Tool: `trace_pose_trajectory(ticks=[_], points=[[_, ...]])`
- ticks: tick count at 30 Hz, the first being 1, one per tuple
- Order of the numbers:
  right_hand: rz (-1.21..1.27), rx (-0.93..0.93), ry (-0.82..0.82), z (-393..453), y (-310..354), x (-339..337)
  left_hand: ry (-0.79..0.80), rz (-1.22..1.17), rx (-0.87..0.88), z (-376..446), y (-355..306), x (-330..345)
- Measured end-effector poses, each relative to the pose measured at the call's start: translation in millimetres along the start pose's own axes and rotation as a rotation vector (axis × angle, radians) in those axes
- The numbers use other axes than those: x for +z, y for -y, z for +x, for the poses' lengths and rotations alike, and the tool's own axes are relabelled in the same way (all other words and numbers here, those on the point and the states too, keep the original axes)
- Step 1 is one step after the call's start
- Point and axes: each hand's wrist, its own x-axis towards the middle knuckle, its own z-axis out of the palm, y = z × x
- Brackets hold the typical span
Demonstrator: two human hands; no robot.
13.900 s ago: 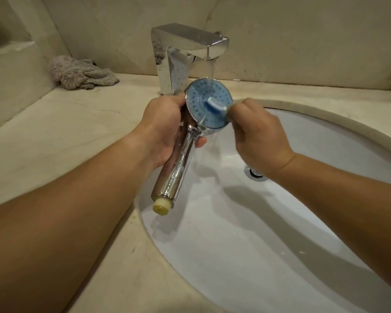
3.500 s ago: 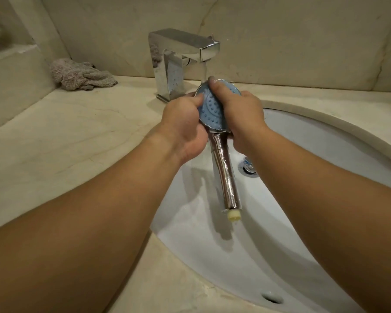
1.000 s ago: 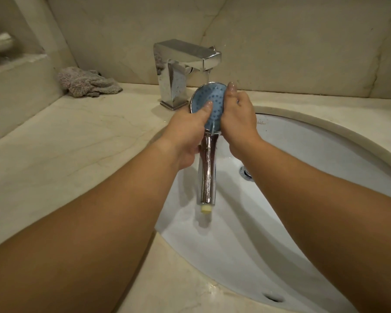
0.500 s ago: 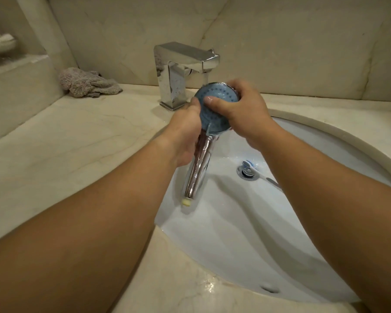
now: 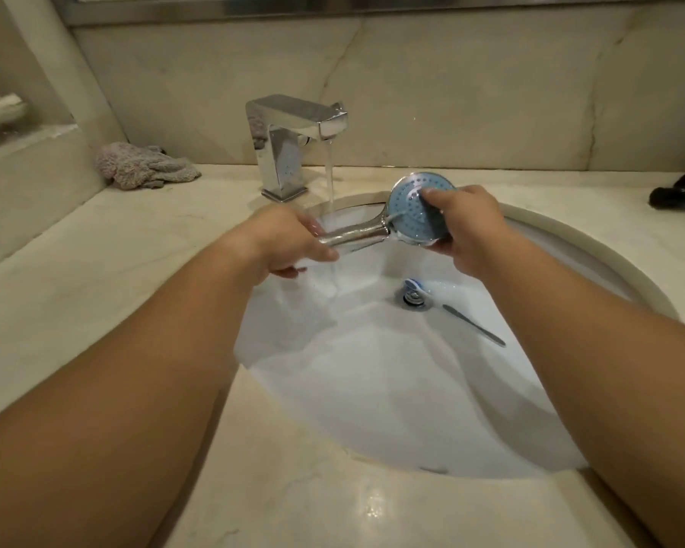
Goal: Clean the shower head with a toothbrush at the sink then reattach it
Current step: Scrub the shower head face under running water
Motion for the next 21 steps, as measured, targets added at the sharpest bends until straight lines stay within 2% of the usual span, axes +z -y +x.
trace_pose_trajectory(ticks=[5, 7, 10, 12, 15, 18, 21], points=[[-0.109, 0.138, 0.15, 7, -5, -24, -0.105, -0.376, 0.021, 9, 4, -9], [-0.295, 0.172, 0.241, 11, -5, -31, -0.138, -0.475, 0.047, 10, 2, -8], [-0.703, 0.16, 0.493, 3, -2, -32, -0.16, -0.564, 0.106, 14, -2, -4], [-0.883, 0.115, 0.633, -6, -2, -19, -0.161, -0.554, 0.144, 17, -5, 1], [-0.87, -0.071, 0.651, -14, -8, 11, -0.145, -0.455, 0.221, 18, -13, 10], [-0.656, -0.195, 0.656, -20, -18, 42, -0.134, -0.402, 0.269, 19, -17, 16], [-0.6, -0.298, 0.554, -21, -28, 62, -0.132, -0.424, 0.265, 24, -16, 15]])
